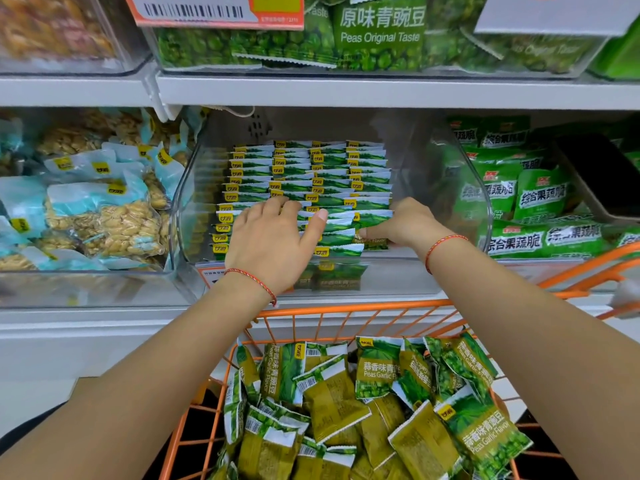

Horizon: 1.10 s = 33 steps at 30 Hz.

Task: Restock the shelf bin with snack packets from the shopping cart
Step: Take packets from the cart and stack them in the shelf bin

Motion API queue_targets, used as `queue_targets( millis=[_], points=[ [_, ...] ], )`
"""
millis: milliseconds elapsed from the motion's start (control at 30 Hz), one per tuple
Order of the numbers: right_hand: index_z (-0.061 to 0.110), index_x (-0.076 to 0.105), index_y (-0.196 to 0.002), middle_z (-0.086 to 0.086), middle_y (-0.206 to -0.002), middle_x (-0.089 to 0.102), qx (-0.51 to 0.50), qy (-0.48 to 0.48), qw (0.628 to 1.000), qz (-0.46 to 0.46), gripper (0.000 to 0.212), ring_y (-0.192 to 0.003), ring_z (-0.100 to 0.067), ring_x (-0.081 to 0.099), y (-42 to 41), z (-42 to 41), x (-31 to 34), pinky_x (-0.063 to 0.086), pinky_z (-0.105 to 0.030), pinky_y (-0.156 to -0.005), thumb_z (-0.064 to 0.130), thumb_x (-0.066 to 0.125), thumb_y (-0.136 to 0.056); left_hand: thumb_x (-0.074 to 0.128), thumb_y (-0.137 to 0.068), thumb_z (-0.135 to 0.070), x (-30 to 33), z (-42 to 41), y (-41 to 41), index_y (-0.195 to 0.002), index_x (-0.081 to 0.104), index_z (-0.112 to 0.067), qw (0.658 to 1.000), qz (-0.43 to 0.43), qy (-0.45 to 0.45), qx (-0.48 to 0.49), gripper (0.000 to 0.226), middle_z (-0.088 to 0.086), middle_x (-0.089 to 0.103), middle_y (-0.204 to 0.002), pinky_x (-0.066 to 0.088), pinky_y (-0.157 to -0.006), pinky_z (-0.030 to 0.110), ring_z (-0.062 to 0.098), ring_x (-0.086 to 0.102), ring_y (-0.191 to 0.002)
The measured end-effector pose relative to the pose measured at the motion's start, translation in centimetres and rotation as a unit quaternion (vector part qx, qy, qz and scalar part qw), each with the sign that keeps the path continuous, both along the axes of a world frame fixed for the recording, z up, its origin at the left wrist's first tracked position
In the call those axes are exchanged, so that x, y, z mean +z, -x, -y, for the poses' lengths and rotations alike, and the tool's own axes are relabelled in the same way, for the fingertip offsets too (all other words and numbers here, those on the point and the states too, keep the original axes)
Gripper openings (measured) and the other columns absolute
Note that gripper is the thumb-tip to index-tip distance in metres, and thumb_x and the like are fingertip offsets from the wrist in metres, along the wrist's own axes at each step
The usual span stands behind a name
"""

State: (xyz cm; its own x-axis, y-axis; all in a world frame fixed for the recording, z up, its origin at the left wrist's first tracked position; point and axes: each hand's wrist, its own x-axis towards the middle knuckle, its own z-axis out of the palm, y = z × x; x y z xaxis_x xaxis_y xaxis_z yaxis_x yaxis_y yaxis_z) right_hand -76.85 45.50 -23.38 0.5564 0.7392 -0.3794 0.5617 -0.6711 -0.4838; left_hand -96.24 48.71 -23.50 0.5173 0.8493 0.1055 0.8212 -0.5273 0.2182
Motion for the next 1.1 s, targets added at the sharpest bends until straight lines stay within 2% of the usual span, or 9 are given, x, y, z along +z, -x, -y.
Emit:
queue_targets(
  millis=[133,300,467,567,667,800,967,1033,1100],
  points=[
    [-0.001,0.047,-0.129,-0.012,-0.125,0.057,-0.011,0.003,0.999,-0.031,0.075,-0.105,-0.029,0.061,0.0,0.3,0.4,0.051,-0.041,-0.092,0.037,0.08,-0.073,0.018,-0.096,-0.06,0.2,-0.1,0.0,-0.134,0.048,-0.02,1.0,0.009,0.007,0.0,0.063,0.004,0.049,-0.138,0.029,-0.105,0.038,0.025,0.04,-0.128],
    [0.008,0.047,-0.067,-0.009,-0.075,0.055,0.011,0.006,0.997,0.074,0.03,-0.068,-0.023,0.055,0.1,1.8,1.9,0.047,-0.031,-0.057,0.023,0.065,-0.087,0.025,-0.096,-0.059,0.4,0.0,0.3,-0.132,0.051,-0.019,0.998,0.054,0.026,-0.01,0.06,0.005,0.052,-0.135,0.032,-0.102,0.037,0.025,0.043,-0.127],
    [0.015,0.062,-0.112,-0.014,-0.113,0.062,0.079,-0.115,0.965,0.223,0.028,-0.106,-0.033,0.057,2.0,5.3,4.5,0.045,-0.034,-0.083,0.026,0.058,-0.087,0.038,-0.092,-0.037,2.6,1.9,1.9,-0.112,0.065,-0.014,0.953,0.299,0.03,-0.029,0.04,0.002,0.064,-0.115,0.04,-0.09,0.028,0.02,0.055,-0.11],
    [0.02,0.061,-0.101,-0.007,-0.103,0.064,0.109,-0.237,0.929,0.261,0.016,-0.098,-0.031,0.058,4.0,7.6,6.7,0.043,-0.035,-0.075,0.03,0.053,-0.09,0.044,-0.092,-0.029,4.8,4.8,3.9,-0.099,0.066,-0.024,0.929,0.352,0.06,-0.093,0.023,-0.001,0.068,-0.097,0.047,-0.079,0.026,0.015,0.062,-0.09],
    [0.023,0.057,-0.084,0.004,-0.078,0.063,0.178,-0.253,0.931,0.193,0.011,-0.086,-0.024,0.06,6.5,10.2,8.8,0.046,-0.034,-0.074,0.032,0.056,-0.089,0.054,-0.091,-0.034,5.6,8.3,6.1,-0.09,0.067,-0.026,0.942,0.168,0.169,-0.239,0.015,-0.006,0.068,-0.082,0.047,-0.071,0.026,0.01,0.063,-0.077],
    [0.016,0.063,-0.077,-0.001,-0.074,0.069,0.302,-0.07,0.937,0.16,0.017,-0.07,-0.017,0.063,9.3,11.9,8.7,0.053,-0.031,-0.075,0.031,0.062,-0.086,0.071,-0.062,-0.07,-7.1,3.9,14.3,-0.07,0.063,-0.025,0.9,-0.272,0.339,-0.029,0.047,-0.003,0.071,-0.087,0.056,-0.07,0.035,0.004,0.061,-0.062],
    [0.005,0.07,-0.09,-0.006,-0.073,0.071,0.388,0.122,0.908,0.102,0.017,-0.058,-0.017,0.061,13.3,15.7,4.6,0.05,-0.024,-0.055,0.02,0.065,-0.085,0.047,-0.09,-0.006,7.5,17.0,9.2,-0.062,0.034,-0.007,0.823,-0.439,0.349,-0.097,0.031,0.001,0.034,-0.06,0.029,-0.048,0.02,0.011,0.03,-0.049],
    [0.002,0.07,-0.095,-0.005,-0.07,0.067,0.408,0.185,0.89,0.082,0.017,-0.053,-0.016,0.059,14.1,17.2,3.0,0.049,-0.023,-0.051,0.015,0.067,-0.083,0.047,-0.087,-0.003,5.5,16.2,9.5,-0.087,0.056,-0.001,0.813,-0.468,0.312,-0.149,0.009,-0.001,0.037,-0.06,0.033,-0.05,0.025,0.013,0.035,-0.049],
    [0.004,0.068,-0.101,-0.008,-0.08,0.068,0.43,0.191,0.878,0.086,0.023,-0.067,-0.02,0.062,14.7,18.4,1.4,0.048,-0.025,-0.057,0.012,0.07,-0.08,0.046,-0.087,-0.001,4.3,16.1,10.3,-0.118,0.056,-0.004,0.819,-0.476,0.278,-0.16,0.033,-0.003,0.037,-0.061,0.033,-0.049,0.025,0.014,0.037,-0.05]
  ],
)
